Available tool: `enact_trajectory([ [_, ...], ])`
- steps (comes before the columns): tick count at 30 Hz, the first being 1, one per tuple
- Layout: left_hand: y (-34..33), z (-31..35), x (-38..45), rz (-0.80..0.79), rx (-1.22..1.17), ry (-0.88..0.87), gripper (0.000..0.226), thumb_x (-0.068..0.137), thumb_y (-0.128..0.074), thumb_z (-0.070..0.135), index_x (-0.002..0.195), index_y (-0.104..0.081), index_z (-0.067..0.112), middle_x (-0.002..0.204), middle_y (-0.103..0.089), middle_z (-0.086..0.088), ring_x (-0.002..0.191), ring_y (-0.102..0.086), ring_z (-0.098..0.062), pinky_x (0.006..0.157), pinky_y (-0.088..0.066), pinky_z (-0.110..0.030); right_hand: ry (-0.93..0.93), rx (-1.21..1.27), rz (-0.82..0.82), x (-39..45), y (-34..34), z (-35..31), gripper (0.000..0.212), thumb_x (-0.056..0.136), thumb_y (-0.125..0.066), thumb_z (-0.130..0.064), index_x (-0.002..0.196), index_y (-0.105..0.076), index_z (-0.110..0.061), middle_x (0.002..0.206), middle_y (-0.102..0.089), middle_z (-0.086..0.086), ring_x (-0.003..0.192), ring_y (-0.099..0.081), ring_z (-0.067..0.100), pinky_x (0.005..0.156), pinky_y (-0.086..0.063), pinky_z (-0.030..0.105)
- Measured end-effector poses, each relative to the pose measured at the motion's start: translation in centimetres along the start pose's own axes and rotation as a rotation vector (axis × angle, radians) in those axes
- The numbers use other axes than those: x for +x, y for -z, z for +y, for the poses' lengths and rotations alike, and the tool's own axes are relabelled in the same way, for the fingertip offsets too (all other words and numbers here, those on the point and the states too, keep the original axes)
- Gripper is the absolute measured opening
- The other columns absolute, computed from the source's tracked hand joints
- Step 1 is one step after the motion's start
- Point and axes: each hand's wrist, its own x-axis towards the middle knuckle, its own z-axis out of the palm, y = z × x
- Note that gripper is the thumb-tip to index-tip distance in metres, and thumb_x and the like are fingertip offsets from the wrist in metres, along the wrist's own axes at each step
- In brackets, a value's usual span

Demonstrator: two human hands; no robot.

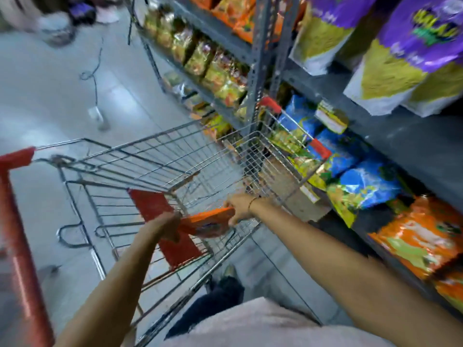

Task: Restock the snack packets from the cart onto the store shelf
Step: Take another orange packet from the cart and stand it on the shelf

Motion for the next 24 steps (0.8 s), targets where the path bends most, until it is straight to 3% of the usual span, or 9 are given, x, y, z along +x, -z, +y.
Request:
enact_trajectory([
  [3, 0.3, 1.4, -1.1, -0.048, -0.004, -0.012, 0.03, 0.084, -0.056, 0.015, 0.109, -0.061, -0.002, 0.113, -0.066, -0.024, 0.107, -0.063, -0.037, 0.082, -0.054, -0.034, -0.016, -0.099, 0.131, 0.6, -1.5, -1.4, 0.024, 0.084, -0.061, -0.023, 0.107, -0.059, -0.016, 0.112, -0.064, 0.009, 0.105, -0.058, 0.026, 0.079, -0.046, 0.034],
  [5, 1.6, 2.0, -1.6, 0.035, -0.021, 0.008, 0.024, 0.084, -0.055, 0.013, 0.102, -0.064, 0.0, 0.106, -0.068, -0.025, 0.1, -0.065, -0.039, 0.085, -0.053, -0.044, -0.057, -0.041, 0.24, 0.3, -1.6, -1.2, 0.011, 0.088, -0.055, -0.018, 0.096, -0.062, -0.014, 0.096, -0.068, 0.009, 0.086, -0.06, 0.024, 0.078, -0.05, 0.034],
  [9, 6.0, 2.0, -1.1, 0.231, -0.335, -0.029, 0.014, 0.08, -0.065, 0.019, 0.085, -0.07, 0.007, 0.087, -0.071, -0.018, 0.083, -0.065, -0.031, 0.072, -0.048, -0.035, -0.167, 0.214, 0.489, -1.2, 0.2, 1.1, 0.006, 0.088, -0.056, -0.019, 0.085, -0.061, -0.017, 0.074, -0.059, 0.001, 0.069, -0.056, 0.019, 0.066, -0.051, 0.03],
  [12, 10.9, 4.0, -2.0, 0.235, -0.718, -0.189, 0.019, 0.077, -0.073, 0.026, 0.07, -0.065, 0.01, 0.067, -0.062, -0.01, 0.065, -0.057, -0.019, 0.065, -0.041, -0.033, -0.244, 0.503, 0.724, -4.3, 2.2, 4.0, 0.01, 0.084, -0.06, -0.018, 0.076, -0.065, -0.017, 0.07, -0.064, 0.001, 0.063, -0.057, 0.016, 0.059, -0.047, 0.026],
  [14, 13.8, 6.4, -3.2, 0.234, -0.937, -0.314, 0.023, 0.076, -0.073, 0.03, 0.07, -0.064, 0.01, 0.06, -0.059, 0.002, 0.057, -0.054, -0.004, 0.06, -0.044, -0.024, -0.255, 0.666, 0.902, -7.3, 3.4, 5.8, 0.004, 0.08, -0.066, -0.015, 0.08, -0.07, -0.016, 0.071, -0.067, 0.0, 0.065, -0.058, 0.014, 0.061, -0.046, 0.026],
  [17, 17.8, 11.6, -5.4, 0.27, -1.155, -0.533, 0.008, 0.078, -0.069, 0.017, 0.081, -0.068, 0.01, 0.064, -0.07, 0.008, 0.064, -0.065, -0.002, 0.062, -0.053, -0.013, -0.23, 0.891, 1.136, -12.4, 4.6, 7.9, 0.01, 0.078, -0.07, -0.017, 0.086, -0.072, -0.011, 0.082, -0.071, 0.007, 0.078, -0.064, 0.019, 0.07, -0.052, 0.032],
  [19, 20.3, 15.1, -6.6, 0.303, -1.222, -0.651, 0.004, 0.079, -0.067, 0.01, 0.081, -0.067, 0.014, 0.062, -0.071, 0.012, 0.062, -0.065, -0.001, 0.058, -0.051, -0.011, -0.196, 0.977, 1.279, -15.9, 5.1, 8.9, 0.009, 0.08, -0.067, -0.02, 0.081, -0.069, -0.011, 0.081, -0.071, 0.01, 0.077, -0.065, 0.017, 0.073, -0.052, 0.037],
  [21, 22.6, 18.3, -7.2, 0.322, -1.221, -0.787, 0.005, 0.081, -0.066, 0.008, 0.082, -0.066, 0.013, 0.058, -0.07, 0.014, 0.056, -0.064, 0.001, 0.054, -0.049, -0.012, -0.185, 0.986, 1.423, -19.4, 5.6, 9.9, 0.006, 0.083, -0.063, -0.014, 0.078, -0.063, -0.01, 0.073, -0.067, 0.008, 0.067, -0.059, 0.006, 0.068, -0.047, 0.03],
  [24, 25.7, 23.6, -7.9, 0.401, -1.186, -0.931, 0.003, 0.082, -0.067, 0.012, 0.085, -0.069, 0.013, 0.063, -0.073, 0.016, 0.064, -0.068, -0.003, 0.063, -0.057, -0.022, -0.189, 0.982, 1.649, -25.0, 6.5, 11.6, 0.007, 0.084, -0.063, -0.012, 0.08, -0.06, -0.007, 0.069, -0.061, 0.006, 0.062, -0.053, -0.002, 0.061, -0.044, 0.015],
])
